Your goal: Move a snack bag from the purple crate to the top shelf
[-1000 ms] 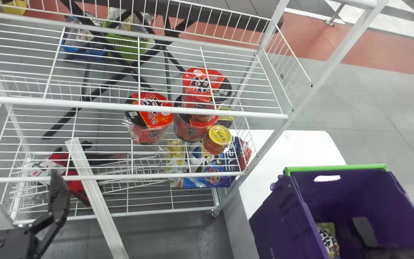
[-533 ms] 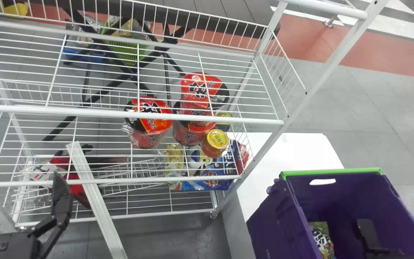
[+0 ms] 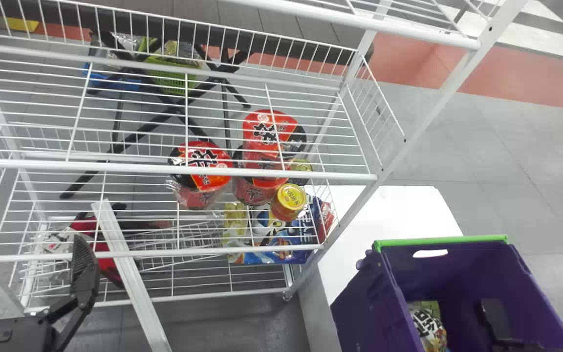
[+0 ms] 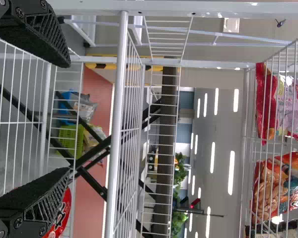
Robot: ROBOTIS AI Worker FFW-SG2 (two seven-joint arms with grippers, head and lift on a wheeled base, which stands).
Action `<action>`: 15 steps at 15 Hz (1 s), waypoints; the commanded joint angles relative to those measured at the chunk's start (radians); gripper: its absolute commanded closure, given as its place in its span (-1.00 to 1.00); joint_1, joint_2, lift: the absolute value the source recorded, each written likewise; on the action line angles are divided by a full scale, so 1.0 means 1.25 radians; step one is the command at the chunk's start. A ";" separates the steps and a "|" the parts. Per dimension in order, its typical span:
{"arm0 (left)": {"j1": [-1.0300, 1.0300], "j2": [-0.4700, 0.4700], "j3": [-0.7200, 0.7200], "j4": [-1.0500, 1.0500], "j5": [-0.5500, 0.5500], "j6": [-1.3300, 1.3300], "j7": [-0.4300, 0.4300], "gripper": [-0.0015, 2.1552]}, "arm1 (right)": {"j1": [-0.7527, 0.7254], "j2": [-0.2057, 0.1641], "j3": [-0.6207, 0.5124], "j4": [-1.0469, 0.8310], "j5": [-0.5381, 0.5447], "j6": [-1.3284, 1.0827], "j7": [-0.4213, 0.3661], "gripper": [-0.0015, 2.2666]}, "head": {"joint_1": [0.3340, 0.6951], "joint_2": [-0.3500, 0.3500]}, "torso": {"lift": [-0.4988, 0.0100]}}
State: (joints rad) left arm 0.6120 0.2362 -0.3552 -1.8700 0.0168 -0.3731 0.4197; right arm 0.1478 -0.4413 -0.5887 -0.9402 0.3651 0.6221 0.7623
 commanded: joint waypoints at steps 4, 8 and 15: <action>-0.004 -0.001 0.004 0.005 0.000 0.001 -0.001 -0.94 | 0.013 0.017 0.000 -0.023 0.000 0.000 -0.001 0.51 | 1.00 -1.00 | -0.51; -0.011 -0.001 0.004 0.010 0.000 0.013 -0.001 -0.94 | 0.040 0.038 0.000 -0.058 -0.001 0.000 0.000 0.51 | 1.00 -1.00 | -0.45; -0.017 0.000 0.003 0.015 0.002 0.038 -0.002 -0.94 | 0.065 0.050 -0.004 -0.077 -0.015 -0.017 -0.005 0.51 | 1.00 -1.00 | -0.34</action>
State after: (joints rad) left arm 0.5900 0.2359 -0.3493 -1.8480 0.0207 -0.3327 0.4158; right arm 0.2271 -0.3807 -0.5936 -1.0345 0.3469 0.6029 0.7573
